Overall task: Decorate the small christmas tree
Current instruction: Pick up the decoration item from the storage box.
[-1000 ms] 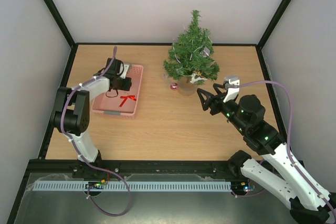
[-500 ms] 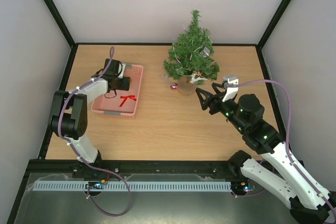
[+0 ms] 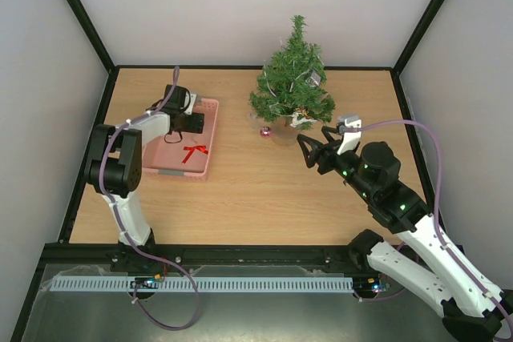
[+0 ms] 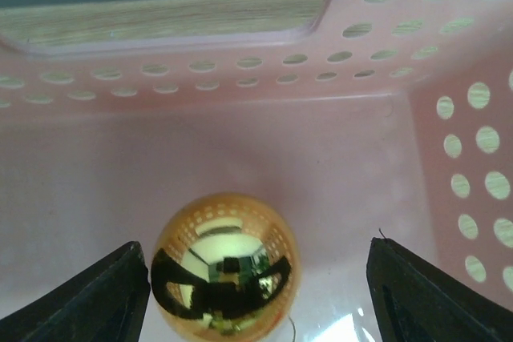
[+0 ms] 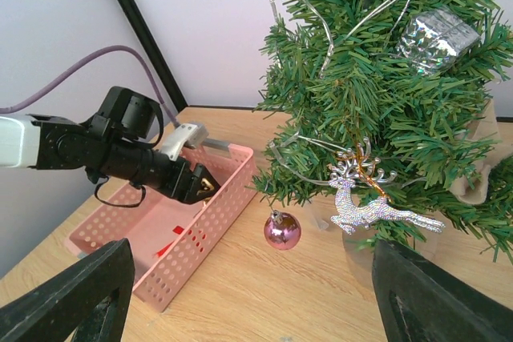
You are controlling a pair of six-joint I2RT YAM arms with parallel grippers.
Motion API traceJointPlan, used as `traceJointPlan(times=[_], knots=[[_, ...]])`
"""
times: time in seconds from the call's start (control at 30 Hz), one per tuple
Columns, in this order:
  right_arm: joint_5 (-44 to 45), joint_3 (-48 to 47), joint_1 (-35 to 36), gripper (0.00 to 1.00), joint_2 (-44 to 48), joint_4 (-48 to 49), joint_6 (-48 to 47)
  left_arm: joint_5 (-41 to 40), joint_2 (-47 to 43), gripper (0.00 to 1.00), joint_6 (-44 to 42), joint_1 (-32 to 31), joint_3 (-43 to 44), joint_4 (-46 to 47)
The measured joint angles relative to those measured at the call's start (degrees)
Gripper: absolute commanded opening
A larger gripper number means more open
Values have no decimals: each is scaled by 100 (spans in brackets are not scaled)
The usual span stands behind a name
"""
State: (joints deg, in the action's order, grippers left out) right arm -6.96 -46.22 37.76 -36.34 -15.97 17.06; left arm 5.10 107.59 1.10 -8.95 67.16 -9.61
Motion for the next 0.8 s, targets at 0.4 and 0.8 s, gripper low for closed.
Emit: traceJointPlan(times=[0.4, 0.8], knots=[[2, 0, 0, 79, -81, 2, -15, -87, 260, 52, 81, 0, 203, -13], [-4, 0, 0, 76, -90, 2, -11, -85, 96, 46, 83, -2, 221, -313]])
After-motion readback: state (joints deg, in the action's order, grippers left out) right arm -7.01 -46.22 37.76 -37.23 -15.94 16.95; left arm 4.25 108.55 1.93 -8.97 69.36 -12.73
